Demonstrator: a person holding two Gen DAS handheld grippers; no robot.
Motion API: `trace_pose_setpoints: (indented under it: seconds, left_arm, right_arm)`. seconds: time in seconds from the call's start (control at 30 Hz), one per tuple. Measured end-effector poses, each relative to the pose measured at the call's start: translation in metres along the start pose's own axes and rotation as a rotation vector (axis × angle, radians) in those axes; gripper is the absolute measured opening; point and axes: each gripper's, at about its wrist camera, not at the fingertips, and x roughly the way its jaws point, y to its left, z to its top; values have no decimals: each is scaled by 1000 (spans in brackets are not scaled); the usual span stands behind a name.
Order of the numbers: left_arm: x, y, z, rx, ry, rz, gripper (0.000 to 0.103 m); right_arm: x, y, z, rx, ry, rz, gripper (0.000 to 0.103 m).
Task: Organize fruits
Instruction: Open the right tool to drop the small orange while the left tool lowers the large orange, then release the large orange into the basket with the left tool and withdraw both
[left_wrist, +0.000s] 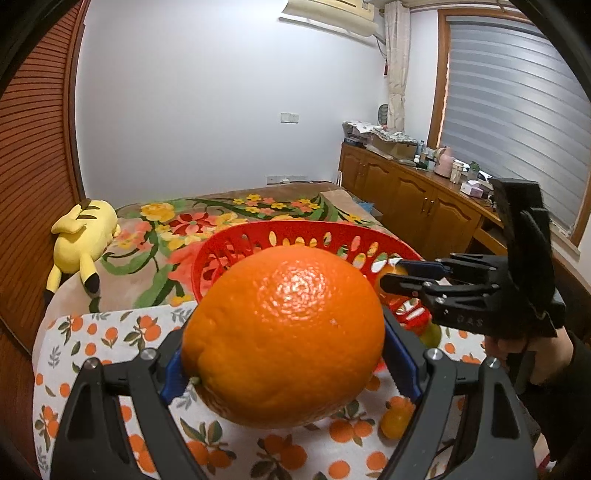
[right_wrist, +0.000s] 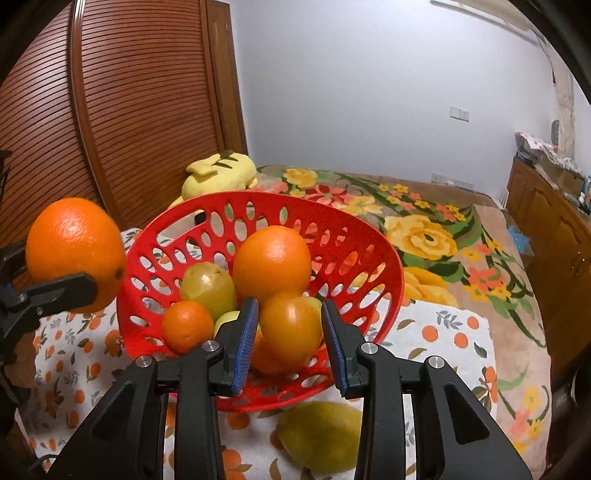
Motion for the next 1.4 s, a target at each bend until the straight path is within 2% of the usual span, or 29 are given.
trace_pose_setpoints:
  seconds: [0.43, 1.4]
  left_arm:
    - [44, 11, 25, 7, 31, 24, 86]
    - [91, 10, 27, 19, 112, 88, 86]
  right_arm:
    - [-10, -8, 2, -5, -35, -7, 37]
    - [-22, -8, -9, 8, -34, 19, 37]
